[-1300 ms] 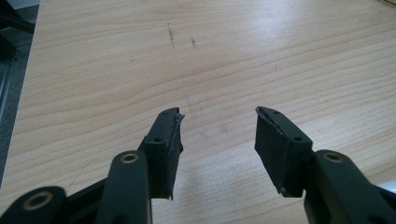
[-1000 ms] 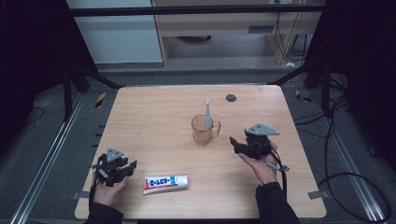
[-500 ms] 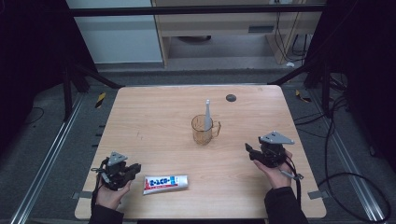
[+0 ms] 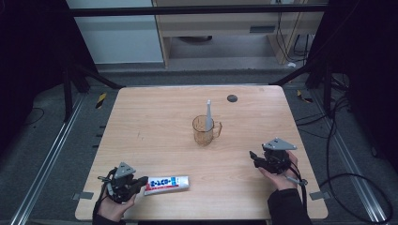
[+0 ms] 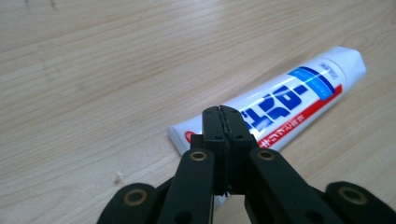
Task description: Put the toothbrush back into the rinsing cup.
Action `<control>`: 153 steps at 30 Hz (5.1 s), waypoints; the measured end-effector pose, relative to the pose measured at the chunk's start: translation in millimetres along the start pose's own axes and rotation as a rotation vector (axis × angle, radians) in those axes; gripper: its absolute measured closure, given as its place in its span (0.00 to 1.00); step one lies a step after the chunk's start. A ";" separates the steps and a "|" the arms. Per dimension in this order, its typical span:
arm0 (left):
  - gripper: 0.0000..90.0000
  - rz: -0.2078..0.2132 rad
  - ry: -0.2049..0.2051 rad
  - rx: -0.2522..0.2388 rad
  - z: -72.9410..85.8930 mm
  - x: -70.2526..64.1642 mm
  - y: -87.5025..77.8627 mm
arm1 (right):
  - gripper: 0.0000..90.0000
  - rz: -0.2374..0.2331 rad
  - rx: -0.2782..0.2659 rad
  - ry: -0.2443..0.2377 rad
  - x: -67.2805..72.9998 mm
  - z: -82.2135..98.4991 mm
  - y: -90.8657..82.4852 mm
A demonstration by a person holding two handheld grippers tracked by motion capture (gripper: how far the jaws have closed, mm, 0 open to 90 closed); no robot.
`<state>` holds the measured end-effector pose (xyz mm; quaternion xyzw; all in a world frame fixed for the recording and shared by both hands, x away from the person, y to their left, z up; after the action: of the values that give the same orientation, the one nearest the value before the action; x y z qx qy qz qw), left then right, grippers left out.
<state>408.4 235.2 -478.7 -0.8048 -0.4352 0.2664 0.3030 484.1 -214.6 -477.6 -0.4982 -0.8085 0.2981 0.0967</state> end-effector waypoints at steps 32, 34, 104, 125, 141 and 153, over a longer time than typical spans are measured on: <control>1.00 0.051 0.092 0.147 10.9 -26.7 23.5 | 0.50 0.002 -0.021 0.050 -4.0 0.9 -1.1; 1.00 0.044 0.089 0.142 9.5 -25.7 24.6 | 0.50 0.003 -0.021 0.048 -3.7 0.9 -1.0; 0.95 -0.016 0.103 0.018 -67.4 -17.2 77.9 | 0.43 0.058 0.037 0.093 -17.1 5.3 -4.5; 0.57 0.008 0.073 0.003 -66.4 -39.9 49.0 | 0.38 0.080 0.051 0.113 -24.2 7.6 -7.4; 0.28 -0.029 0.115 0.086 -56.2 -54.7 48.9 | 0.35 0.084 0.057 0.136 -27.9 9.0 -9.6; 0.27 -0.037 0.128 0.152 -50.8 -61.0 63.6 | 0.36 0.078 0.076 0.128 -25.9 9.7 -7.6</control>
<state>448.7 141.8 -480.1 -0.7867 -0.4083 0.2409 0.3953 486.6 -243.1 -477.4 -0.5432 -0.7688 0.2994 0.1554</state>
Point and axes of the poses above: each handheld gripper's, and its own axes: y roughly forward along the jaws, z roughly out of its underside, x roughly to its left, the point moved 3 cm from there along y, roughly forward along the jaws, and after that the axes turned 5 degrees about -y, right-handed, at the moved point
